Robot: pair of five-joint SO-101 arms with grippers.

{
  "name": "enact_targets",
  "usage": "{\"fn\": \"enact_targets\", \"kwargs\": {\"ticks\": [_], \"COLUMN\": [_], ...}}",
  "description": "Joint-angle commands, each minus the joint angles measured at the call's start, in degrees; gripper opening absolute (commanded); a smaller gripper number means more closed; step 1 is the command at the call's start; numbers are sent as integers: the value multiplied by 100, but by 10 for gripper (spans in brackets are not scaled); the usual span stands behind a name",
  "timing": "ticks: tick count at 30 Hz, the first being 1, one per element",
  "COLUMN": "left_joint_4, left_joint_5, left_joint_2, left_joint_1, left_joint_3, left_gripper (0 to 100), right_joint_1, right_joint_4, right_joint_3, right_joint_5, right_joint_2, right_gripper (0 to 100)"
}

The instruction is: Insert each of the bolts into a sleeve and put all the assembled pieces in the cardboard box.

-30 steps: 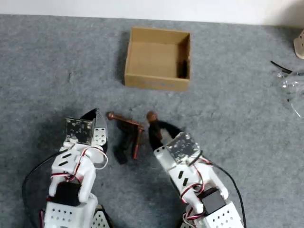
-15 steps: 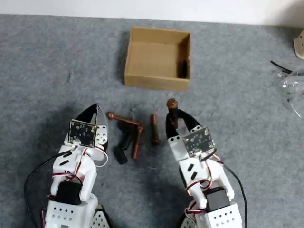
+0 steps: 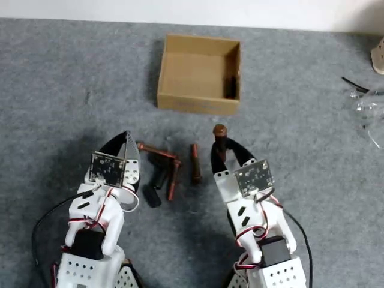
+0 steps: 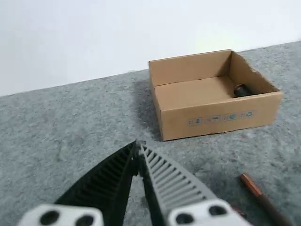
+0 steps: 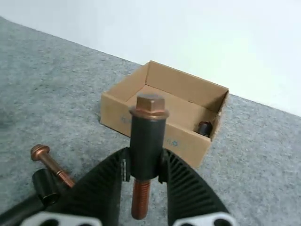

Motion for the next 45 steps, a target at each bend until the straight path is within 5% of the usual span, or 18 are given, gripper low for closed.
{"fn": "enact_targets", "kwargs": {"ticks": [1, 7, 26, 34, 45], "left_joint_4": [-132, -132, -132, -132, -132], "left_joint_5": [-26, -26, -35, -35, -35], "left_joint_2": [-66, -66, -66, -66, -66], "left_joint_1": [75, 75, 75, 84, 84], "left_joint_3": [119, 119, 119, 119, 119], "left_gripper": [8, 8, 8, 8, 8], "right_joint_1": [101, 101, 215, 910, 1235], "right_joint_4": [-57, -57, 251, 1051, 1473], "right_joint_3": [-611, -1701, -8716, -10905, -12101], "right_joint_5": [-88, -70, -97, -97, -97], "right_joint_2": [-40, 1719, 9947, 12031, 13798], "right_gripper": [5, 5, 5, 5, 5]}}
